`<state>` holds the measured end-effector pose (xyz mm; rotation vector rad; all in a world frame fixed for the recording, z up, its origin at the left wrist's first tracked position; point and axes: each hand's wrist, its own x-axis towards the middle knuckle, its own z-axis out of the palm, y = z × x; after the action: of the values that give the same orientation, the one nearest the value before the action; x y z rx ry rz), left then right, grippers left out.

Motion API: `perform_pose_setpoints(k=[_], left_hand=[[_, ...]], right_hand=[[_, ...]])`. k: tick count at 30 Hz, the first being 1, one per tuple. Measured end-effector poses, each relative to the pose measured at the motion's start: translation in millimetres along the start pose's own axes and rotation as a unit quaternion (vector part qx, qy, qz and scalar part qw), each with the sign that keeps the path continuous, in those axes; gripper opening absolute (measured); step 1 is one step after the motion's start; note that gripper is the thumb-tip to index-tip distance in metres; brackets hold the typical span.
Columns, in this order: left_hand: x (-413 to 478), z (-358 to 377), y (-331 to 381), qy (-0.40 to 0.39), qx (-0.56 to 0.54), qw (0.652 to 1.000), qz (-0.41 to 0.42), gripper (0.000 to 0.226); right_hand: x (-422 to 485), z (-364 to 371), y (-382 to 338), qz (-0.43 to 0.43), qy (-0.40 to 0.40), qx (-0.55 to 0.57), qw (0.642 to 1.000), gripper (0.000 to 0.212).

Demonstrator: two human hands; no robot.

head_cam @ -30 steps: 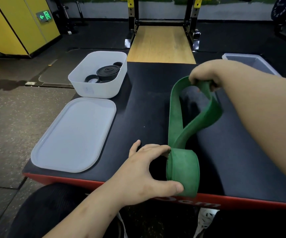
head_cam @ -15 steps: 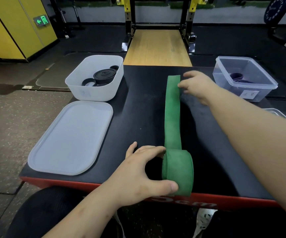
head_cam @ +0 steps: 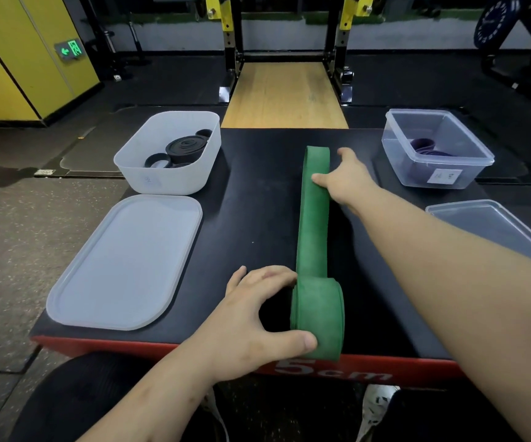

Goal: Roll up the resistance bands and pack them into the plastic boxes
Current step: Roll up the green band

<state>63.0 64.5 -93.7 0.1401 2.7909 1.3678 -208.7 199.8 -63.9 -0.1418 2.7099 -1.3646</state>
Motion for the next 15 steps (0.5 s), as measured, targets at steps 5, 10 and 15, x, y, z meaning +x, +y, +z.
perform_pose_setpoints(k=[5,10,15], left_hand=[[0.9,1.1,-4.0,-0.003,0.007,1.0,-0.007,0.086],[1.2,2.1,-7.4,-0.008,0.002,1.0,-0.021,0.086],[2.3,2.7,-9.5,-0.01,0.005,1.0,-0.028,0.081]], right_hand=[[-24.7,-5.2,-0.5,-0.016,-0.036,-0.028,0.999,0.082],[-64.6,-5.4,22.9,-0.032,-0.089,0.015,0.995,0.08],[-74.5,9.5,32.3,-0.094,-0.028,-0.09,0.991,0.049]])
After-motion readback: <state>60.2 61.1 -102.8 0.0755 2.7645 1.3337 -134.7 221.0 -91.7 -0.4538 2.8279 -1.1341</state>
